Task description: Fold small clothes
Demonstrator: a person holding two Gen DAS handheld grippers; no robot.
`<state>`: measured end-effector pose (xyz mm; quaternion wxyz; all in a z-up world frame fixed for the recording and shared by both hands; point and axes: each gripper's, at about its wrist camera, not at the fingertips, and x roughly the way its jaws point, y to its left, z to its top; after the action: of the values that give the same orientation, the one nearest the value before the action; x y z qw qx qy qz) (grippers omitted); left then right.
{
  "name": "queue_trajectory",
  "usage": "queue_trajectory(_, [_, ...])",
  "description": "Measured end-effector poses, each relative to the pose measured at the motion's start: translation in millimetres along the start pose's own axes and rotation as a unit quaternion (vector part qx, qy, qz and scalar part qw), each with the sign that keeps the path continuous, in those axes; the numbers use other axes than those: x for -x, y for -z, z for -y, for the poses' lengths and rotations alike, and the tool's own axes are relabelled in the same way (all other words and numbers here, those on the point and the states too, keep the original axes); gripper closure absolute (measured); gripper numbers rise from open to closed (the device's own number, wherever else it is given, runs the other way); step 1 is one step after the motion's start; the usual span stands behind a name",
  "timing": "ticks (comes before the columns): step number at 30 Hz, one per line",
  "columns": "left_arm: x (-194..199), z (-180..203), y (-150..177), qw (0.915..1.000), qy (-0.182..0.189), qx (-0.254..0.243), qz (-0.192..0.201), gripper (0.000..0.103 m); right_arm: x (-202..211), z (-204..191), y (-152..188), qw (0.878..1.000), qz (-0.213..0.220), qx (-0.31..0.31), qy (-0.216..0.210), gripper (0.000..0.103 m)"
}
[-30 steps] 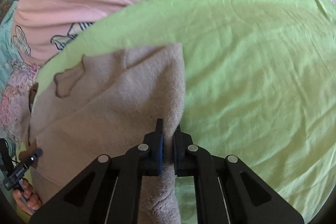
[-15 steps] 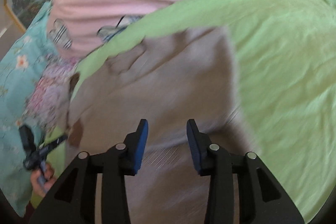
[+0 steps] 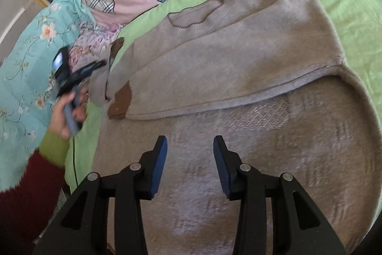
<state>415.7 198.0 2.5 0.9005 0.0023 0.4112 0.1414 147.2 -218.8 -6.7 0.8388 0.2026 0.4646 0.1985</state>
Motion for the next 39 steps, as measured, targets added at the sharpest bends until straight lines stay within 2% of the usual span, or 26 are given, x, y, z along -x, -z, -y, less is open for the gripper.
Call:
queue_trajectory(2, [-19, -9, -10, 0.9996, 0.019, 0.013, -0.014, 0.039, 0, -2, 3, 1.000, -0.002, 0.004, 0.002, 0.061])
queue_trajectory(3, [-26, -12, -14, 0.9990, 0.032, 0.019, -0.024, 0.080, -1, -2, 4, 1.000, -0.004, 0.005, 0.004, 0.061])
queue_trajectory(4, [-34, -16, -16, 0.9974, 0.053, 0.027, -0.040, 0.094, -2, -3, 5, 1.000, -0.006, 0.004, 0.005, 0.061])
queue_trajectory(5, [-37, -21, -16, 0.9957, 0.071, 0.037, -0.045, 0.094, -3, -2, 5, 1.000, -0.007, 0.003, 0.006, 0.061])
queue_trajectory(7, [-27, -24, -10, 0.9956, 0.080, 0.041, -0.026, 0.096, -3, 0, 6, 1.000, -0.009, 0.000, 0.008, 0.061])
queue_trajectory(9, [-9, -25, -2, 0.9932, 0.104, 0.052, -0.010, 0.096, -2, 2, 6, 1.000, -0.008, -0.001, 0.010, 0.061])
queue_trajectory(14, [65, -1, 23, 0.9800, 0.188, 0.051, 0.042, 0.096, 3, 3, 7, 1.000, 0.005, -0.010, 0.004, 0.061])
queue_trajectory(16, [95, 22, 35, 0.9712, 0.226, 0.040, 0.063, 0.096, 6, 3, 8, 1.000, 0.012, -0.013, 0.003, 0.061])
queue_trajectory(20, [134, 85, 56, 0.9541, 0.289, 0.007, 0.079, 0.096, 16, 10, 10, 0.999, 0.029, -0.030, 0.002, 0.061])
queue_trajectory(26, [148, 186, 92, 0.9366, 0.342, -0.058, 0.052, 0.096, 39, 29, 14, 0.996, 0.054, -0.065, 0.013, 0.061])
queue_trajectory(30, [147, 229, 118, 0.9295, 0.355, -0.094, 0.035, 0.095, 51, 45, 17, 0.993, 0.069, -0.089, 0.022, 0.061])
queue_trajectory(32, [140, 244, 130, 0.9295, 0.349, -0.118, 0.020, 0.094, 53, 52, 18, 0.992, 0.071, -0.102, 0.025, 0.061])
queue_trajectory(35, [136, 249, 141, 0.9303, 0.340, -0.138, 0.001, 0.086, 54, 56, 16, 0.991, 0.073, -0.110, 0.024, 0.061])
queue_trajectory(37, [137, 241, 148, 0.9295, 0.341, -0.141, -0.007, 0.075, 53, 56, 12, 0.991, 0.074, -0.113, 0.020, 0.060])
queue_trajectory(39, [140, 227, 156, 0.9311, 0.337, -0.138, -0.007, 0.067, 48, 55, 6, 0.990, 0.074, -0.115, 0.018, 0.054])
